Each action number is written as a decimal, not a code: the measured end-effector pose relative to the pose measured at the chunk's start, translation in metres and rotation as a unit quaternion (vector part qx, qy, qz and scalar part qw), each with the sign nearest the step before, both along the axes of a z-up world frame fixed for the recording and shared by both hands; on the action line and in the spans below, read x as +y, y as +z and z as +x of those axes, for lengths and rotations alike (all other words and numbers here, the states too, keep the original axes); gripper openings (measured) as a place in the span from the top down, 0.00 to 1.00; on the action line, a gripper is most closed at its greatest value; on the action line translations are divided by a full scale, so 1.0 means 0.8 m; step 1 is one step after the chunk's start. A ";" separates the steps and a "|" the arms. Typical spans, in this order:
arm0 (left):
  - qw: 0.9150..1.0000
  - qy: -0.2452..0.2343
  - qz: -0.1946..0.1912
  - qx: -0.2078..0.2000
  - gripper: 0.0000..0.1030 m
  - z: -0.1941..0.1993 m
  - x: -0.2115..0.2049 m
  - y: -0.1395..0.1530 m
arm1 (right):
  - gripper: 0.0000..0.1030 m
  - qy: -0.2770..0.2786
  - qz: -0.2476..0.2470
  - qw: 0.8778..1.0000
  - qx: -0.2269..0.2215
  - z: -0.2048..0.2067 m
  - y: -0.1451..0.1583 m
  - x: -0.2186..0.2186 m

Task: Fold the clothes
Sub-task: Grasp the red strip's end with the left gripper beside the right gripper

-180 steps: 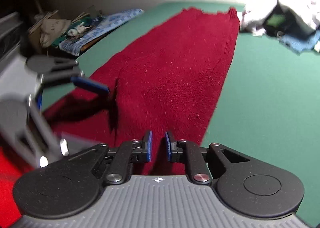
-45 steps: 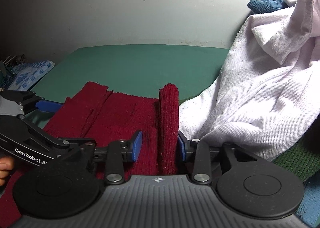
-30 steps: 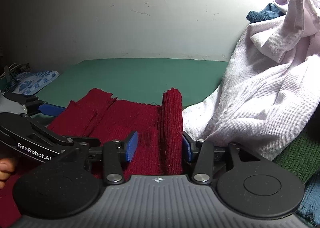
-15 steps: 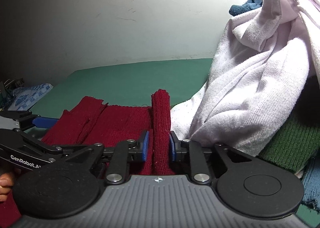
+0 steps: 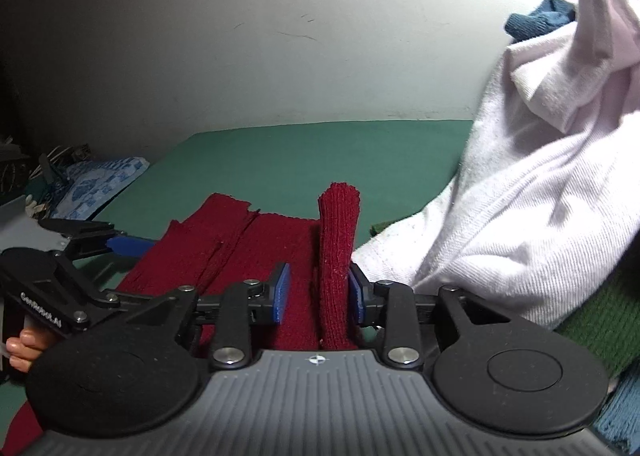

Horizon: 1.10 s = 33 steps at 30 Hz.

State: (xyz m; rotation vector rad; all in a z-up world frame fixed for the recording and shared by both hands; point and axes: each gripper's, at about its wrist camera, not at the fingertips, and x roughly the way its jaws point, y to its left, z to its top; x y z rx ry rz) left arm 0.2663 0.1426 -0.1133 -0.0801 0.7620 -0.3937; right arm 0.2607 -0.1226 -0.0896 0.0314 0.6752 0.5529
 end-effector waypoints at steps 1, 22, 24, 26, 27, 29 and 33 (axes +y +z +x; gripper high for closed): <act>1.000 0.006 0.006 0.000 0.01 0.005 0.000 0.000 | 0.64 0.011 -0.014 1.000 0.002 0.003 0.000 0.004; 0.993 0.030 -0.103 0.041 0.16 0.028 0.041 0.006 | 0.88 -0.003 -0.015 0.999 0.032 0.021 -0.007 -0.005; 0.992 0.035 -0.114 0.047 0.17 0.030 0.045 0.006 | 0.88 -0.004 -0.012 0.999 0.036 0.023 -0.007 -0.006; 0.990 0.039 -0.123 0.052 0.24 0.031 0.048 0.005 | 0.88 -0.005 -0.007 0.999 0.040 0.025 -0.008 -0.006; 0.989 0.041 -0.128 0.055 0.37 0.032 0.049 0.005 | 0.88 -0.006 -0.005 0.999 0.042 0.027 -0.008 -0.005; 0.988 0.049 -0.131 0.060 0.58 0.034 0.050 0.003 | 0.89 -0.007 -0.001 0.999 0.045 0.028 -0.009 -0.006; 0.985 0.063 -0.148 0.064 0.76 0.032 0.057 -0.002 | 0.89 -0.005 -0.001 0.999 0.049 0.030 -0.009 -0.003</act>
